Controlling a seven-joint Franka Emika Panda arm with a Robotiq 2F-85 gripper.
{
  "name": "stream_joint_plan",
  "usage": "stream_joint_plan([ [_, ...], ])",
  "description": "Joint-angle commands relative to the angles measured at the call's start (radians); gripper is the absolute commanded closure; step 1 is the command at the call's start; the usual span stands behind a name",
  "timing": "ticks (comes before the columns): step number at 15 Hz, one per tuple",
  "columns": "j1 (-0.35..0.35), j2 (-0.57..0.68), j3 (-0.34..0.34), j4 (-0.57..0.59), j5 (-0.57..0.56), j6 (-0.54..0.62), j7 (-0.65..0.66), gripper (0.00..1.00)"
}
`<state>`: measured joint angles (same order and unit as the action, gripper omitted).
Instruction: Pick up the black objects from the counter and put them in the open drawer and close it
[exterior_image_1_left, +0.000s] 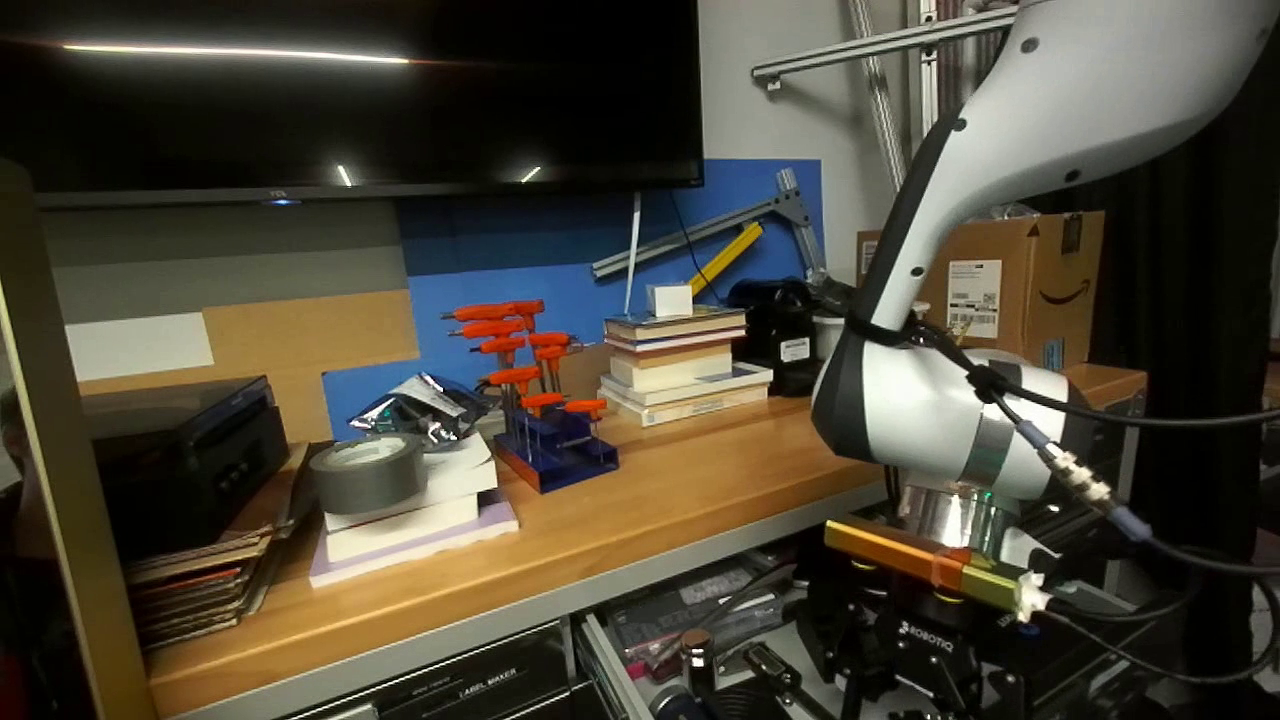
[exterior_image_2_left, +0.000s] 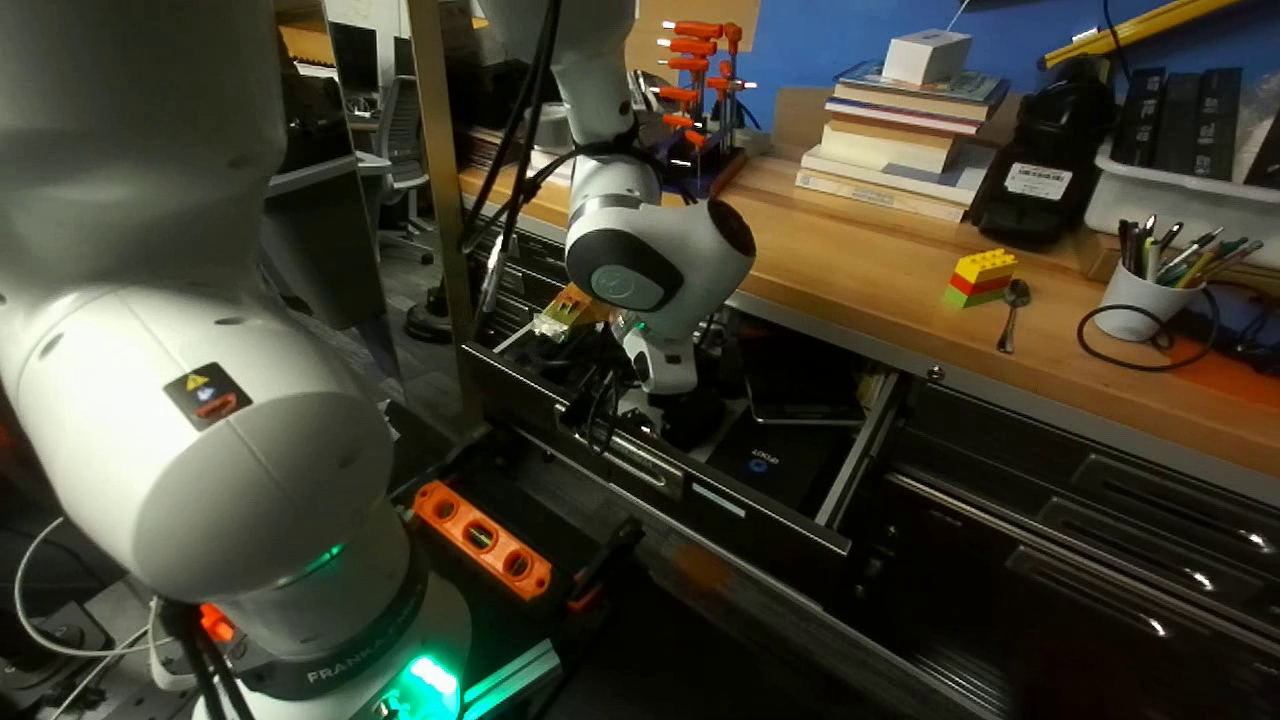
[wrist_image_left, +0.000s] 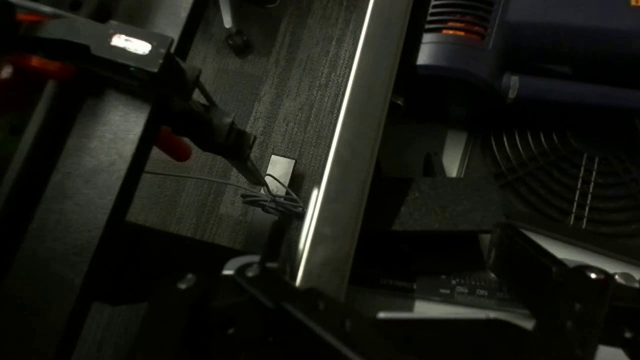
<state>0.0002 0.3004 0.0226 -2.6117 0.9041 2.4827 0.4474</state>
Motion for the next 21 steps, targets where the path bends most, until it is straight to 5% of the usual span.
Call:
stream_joint_plan([
  [1, 0.02, 0.077, 0.025, 0.091, 0.099, 0.042, -0.068, 0.0],
  [12, 0.149, 0.23, 0.094, 0.399, 0.117, 0.064, -0.089, 0.0],
  [17, 0.197, 0.156, 0.064, 0.383, 0.039, 0.141, -0.059, 0.0],
  [21, 0.234, 0.038, 0.015, 0.313, -0.146, 0.162, 0.028, 0.0],
])
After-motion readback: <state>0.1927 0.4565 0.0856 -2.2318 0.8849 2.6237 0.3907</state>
